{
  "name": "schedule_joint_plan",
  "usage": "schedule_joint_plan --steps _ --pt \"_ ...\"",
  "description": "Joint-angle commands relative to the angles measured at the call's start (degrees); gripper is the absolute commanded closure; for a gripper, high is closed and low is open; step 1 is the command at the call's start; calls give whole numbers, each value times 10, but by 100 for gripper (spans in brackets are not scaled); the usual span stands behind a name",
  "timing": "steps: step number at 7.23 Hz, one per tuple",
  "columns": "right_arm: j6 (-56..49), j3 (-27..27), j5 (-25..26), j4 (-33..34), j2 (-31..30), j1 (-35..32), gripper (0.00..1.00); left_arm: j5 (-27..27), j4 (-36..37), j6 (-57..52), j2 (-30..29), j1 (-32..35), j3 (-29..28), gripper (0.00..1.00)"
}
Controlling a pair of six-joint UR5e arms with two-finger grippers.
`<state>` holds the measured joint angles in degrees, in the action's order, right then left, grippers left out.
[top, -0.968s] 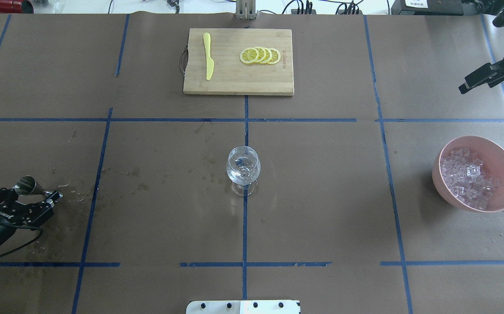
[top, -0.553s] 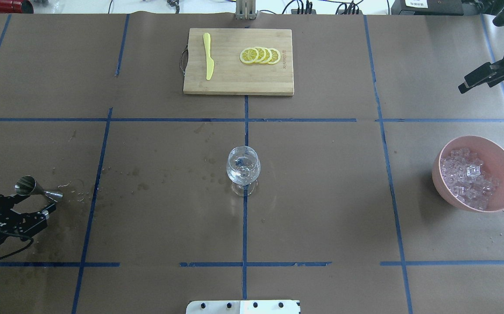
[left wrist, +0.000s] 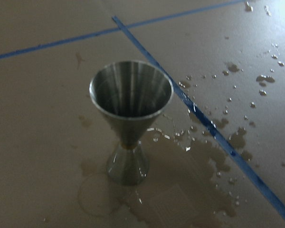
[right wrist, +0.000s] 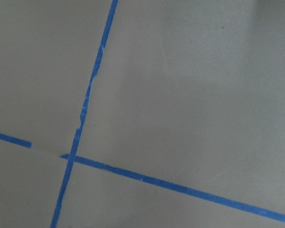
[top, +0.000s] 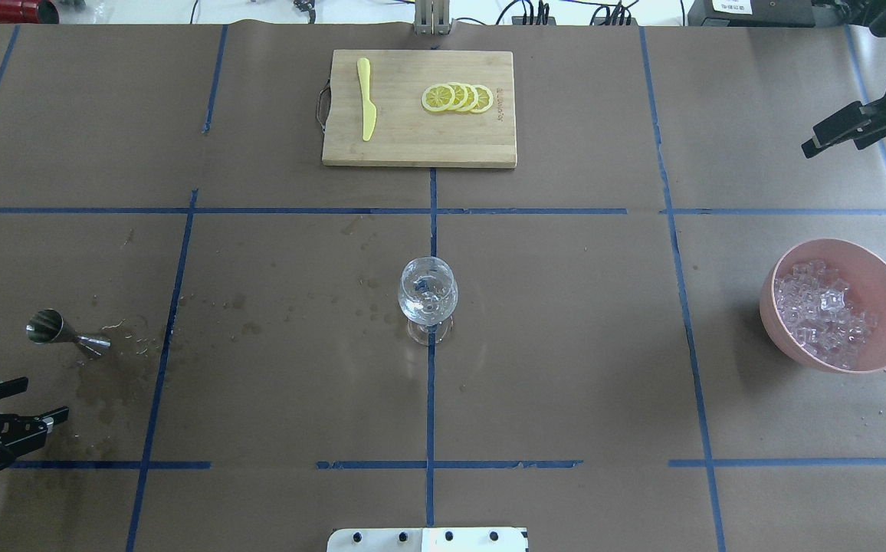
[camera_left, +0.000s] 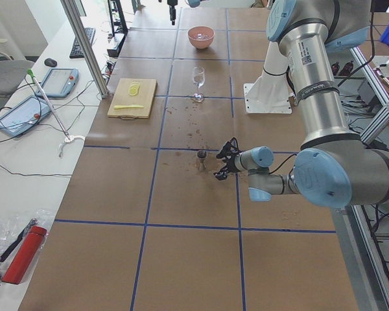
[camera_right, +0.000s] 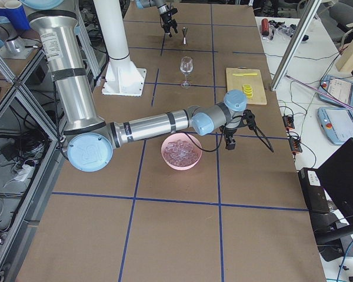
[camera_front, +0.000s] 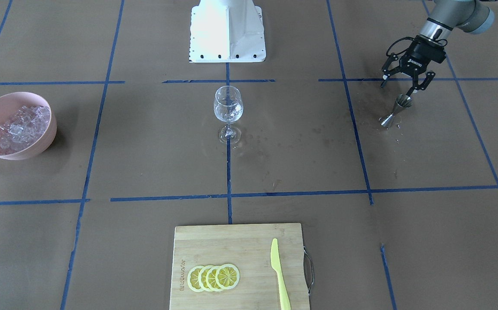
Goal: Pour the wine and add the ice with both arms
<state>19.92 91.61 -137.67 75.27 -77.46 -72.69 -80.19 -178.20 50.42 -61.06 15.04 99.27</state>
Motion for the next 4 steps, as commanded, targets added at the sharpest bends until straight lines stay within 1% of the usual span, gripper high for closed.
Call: schedule_joint_plan --steps 1,2,3,4 --pt "32 99 5 1 -75 0 0 -133 11 -103 24 122 -7 12" --pt "84 129 6 1 -100 0 0 -195 31 -183 17 220 -14 12" --pt "162 153 7 1 -120 5 0 -301 74 -215 -10 347 -27 12" --pt "179 180 15 1 -153 6 0 -374 105 -239 -29 420 -33 12"
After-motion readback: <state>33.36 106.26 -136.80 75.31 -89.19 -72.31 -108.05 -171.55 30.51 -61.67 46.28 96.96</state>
